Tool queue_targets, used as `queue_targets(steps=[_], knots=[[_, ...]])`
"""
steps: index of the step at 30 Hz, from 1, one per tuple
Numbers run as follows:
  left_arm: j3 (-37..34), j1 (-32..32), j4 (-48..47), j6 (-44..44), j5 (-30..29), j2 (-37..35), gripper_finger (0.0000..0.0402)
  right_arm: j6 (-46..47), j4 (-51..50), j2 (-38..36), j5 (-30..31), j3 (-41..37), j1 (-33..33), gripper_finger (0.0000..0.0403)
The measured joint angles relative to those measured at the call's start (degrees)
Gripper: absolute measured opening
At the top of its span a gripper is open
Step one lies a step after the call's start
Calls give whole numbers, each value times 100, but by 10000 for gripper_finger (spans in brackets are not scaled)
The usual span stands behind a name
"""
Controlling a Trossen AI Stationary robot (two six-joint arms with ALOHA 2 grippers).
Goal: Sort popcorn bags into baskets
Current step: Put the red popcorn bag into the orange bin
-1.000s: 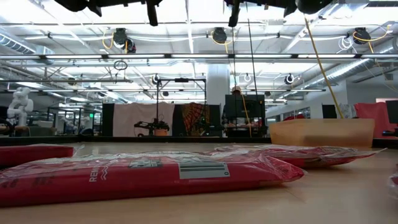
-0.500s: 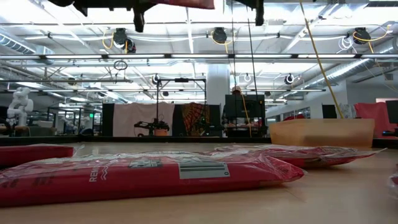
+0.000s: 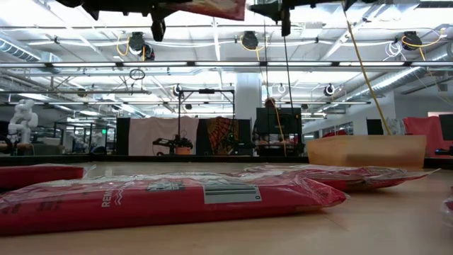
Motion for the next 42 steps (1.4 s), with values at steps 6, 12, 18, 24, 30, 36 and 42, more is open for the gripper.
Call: queue_targets(steps=[6, 12, 18, 24, 30, 36, 42], knots=[[-1, -136, 26, 30, 2, 58, 17, -350, 167, 153, -160, 0, -13, 210], [5, -216, 229, 32, -22, 263, 29, -82, 193, 425, -932, 0, -44, 176], [5, -302, 450, 44, -28, 513, 19, -28, 379, 537, -1056, 0, -44, 78], [5, -345, 404, -169, -233, 552, 50, -41, 286, 498, -1289, 0, -157, 11], [8, -446, 238, 106, -1149, 372, 158, 121, -365, 275, -1780, -9, -563, 39], [8, -443, -443, 26, -1559, 265, 252, 220, -1632, -262, -2274, -9, -1106, 18], [8, -450, -1108, -203, -1569, 272, 280, 256, -3047, -835, -2389, -9, -1785, 13]])
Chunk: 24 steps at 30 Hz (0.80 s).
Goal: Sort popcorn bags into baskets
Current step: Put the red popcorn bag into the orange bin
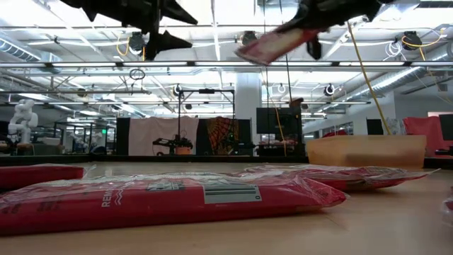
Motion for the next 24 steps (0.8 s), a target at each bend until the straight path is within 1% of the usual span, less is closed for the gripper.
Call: queue_targets(steps=[4, 9, 12, 18, 24], knots=[[0, -4, -379, 89, -2, 0, 264, -2, -708, -318, 7, 0, -544, 15], [0, -4, -515, 73, -2, 0, 236, -1, -1282, -685, 131, 3, -1084, 14], [0, -14, -575, -85, -1, 0, 221, 8, -1823, -891, 523, 4, -1277, 14], [0, -15, -952, -96, -7, 0, 200, -8, -2995, -1225, 1643, 4, -1410, 14], [0, -14, -1141, -27, 11, 0, 186, -109, -3940, -1279, 2201, 3, -1408, 14]])
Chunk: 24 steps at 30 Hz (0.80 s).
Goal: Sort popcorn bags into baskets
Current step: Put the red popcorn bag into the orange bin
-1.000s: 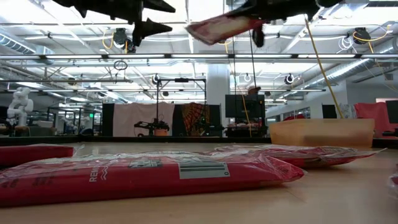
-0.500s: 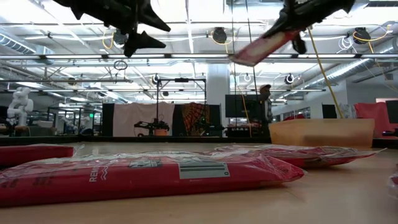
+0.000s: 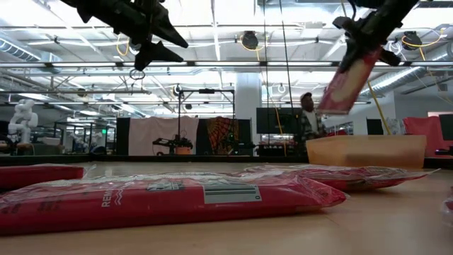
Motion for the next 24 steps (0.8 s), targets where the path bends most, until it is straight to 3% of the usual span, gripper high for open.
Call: queue_targets(steps=[6, 15, 24], knots=[[0, -15, -28, -206, 33, 0, 175, 389, 174, -9, 525, -451, -2, 14], [0, -274, -32, -555, 33, 0, 163, 991, 1270, -18, 513, -1568, -13, 19], [-2, -859, -35, -800, 35, 0, 160, 1024, 1427, -93, 941, -1689, -121, 18]])
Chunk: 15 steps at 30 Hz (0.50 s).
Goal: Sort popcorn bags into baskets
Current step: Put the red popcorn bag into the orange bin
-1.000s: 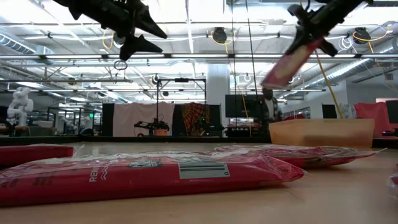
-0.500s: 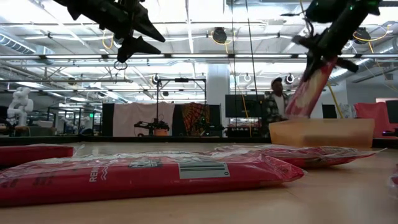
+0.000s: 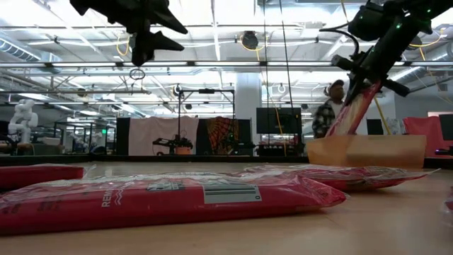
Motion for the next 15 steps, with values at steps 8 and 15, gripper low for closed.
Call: queue_targets(steps=[8, 15], knots=[[0, -204, 0, 73, -2, 0, 158, 0, -185, -45, 14, 0, -216, 18], [0, -198, 0, 133, -5, 0, 159, -71, -608, -45, 69, 0, -214, 24]])
